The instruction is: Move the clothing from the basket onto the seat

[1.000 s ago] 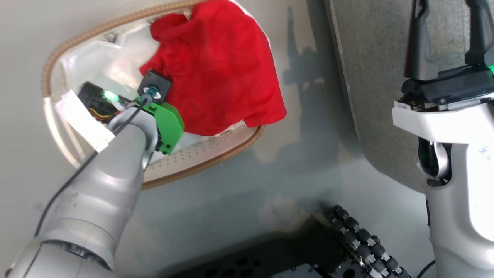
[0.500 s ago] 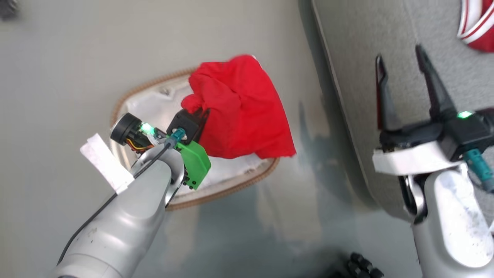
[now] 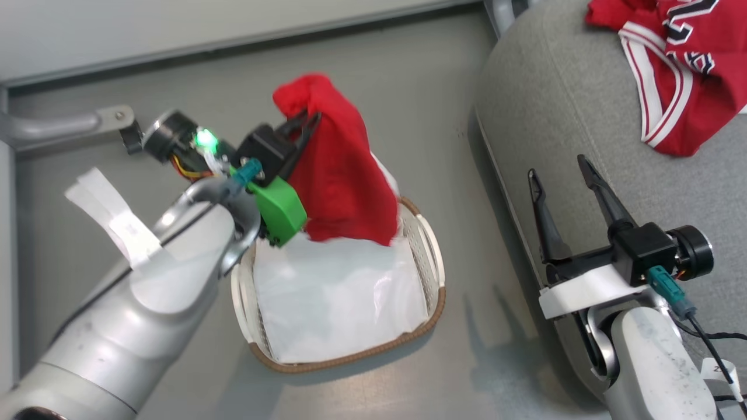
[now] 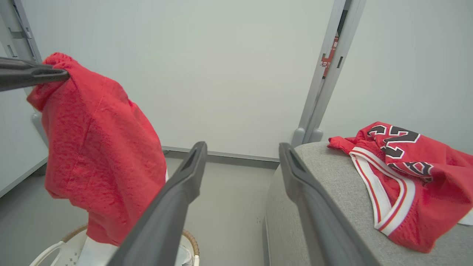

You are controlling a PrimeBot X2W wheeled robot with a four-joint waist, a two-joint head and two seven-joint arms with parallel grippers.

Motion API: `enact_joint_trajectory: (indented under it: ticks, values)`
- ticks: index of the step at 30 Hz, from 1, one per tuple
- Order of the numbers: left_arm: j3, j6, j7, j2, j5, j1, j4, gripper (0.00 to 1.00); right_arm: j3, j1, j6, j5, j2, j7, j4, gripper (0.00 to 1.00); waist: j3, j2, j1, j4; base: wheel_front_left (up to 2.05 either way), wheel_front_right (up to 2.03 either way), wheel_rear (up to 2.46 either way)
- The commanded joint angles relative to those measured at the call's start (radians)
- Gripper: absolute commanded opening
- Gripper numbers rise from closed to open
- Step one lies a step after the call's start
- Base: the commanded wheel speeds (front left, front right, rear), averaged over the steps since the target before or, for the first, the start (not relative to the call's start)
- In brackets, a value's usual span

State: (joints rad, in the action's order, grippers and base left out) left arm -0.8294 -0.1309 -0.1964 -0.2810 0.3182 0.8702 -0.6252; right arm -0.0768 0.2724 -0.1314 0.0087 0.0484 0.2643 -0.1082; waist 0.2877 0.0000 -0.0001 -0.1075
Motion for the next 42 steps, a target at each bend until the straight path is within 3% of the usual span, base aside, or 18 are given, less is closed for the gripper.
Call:
enact_joint_trajectory:
  ticks: [1,8,15,28,42]
  values:
    - [0.003,0.001,0.015,-0.022,0.010,0.023,0.031,0.00,-0.009,-0.012,0.001,0.001,0.004,0.000,-0.010,1.00,-0.105,0.0000,0.0001,0.036,0.00,0.00,0.00]
    - [0.042,0.011,0.104,-0.099,0.032,0.089,0.199,0.00,-0.063,-0.011,0.001,0.010,0.004,0.000,-0.054,1.00,-0.138,0.0000,0.0001,0.032,0.00,0.00,0.00]
    - [0.067,0.034,0.150,-0.122,0.057,0.100,0.285,0.00,-0.162,0.033,0.001,0.043,0.004,0.000,-0.094,1.00,-0.164,0.0000,0.0001,0.026,0.00,0.00,0.00]
    - [0.031,0.054,0.264,-0.076,0.089,0.086,0.387,0.00,-0.407,0.196,0.001,0.139,0.004,0.000,-0.226,1.00,-0.190,0.0000,0.0001,0.075,0.00,0.00,0.00]
    - [-0.008,0.070,0.323,-0.020,0.109,0.093,0.481,0.00,-0.361,0.299,0.001,0.086,0.004,0.000,-0.350,1.00,-0.198,0.0000,0.0001,0.127,0.00,0.00,0.00]
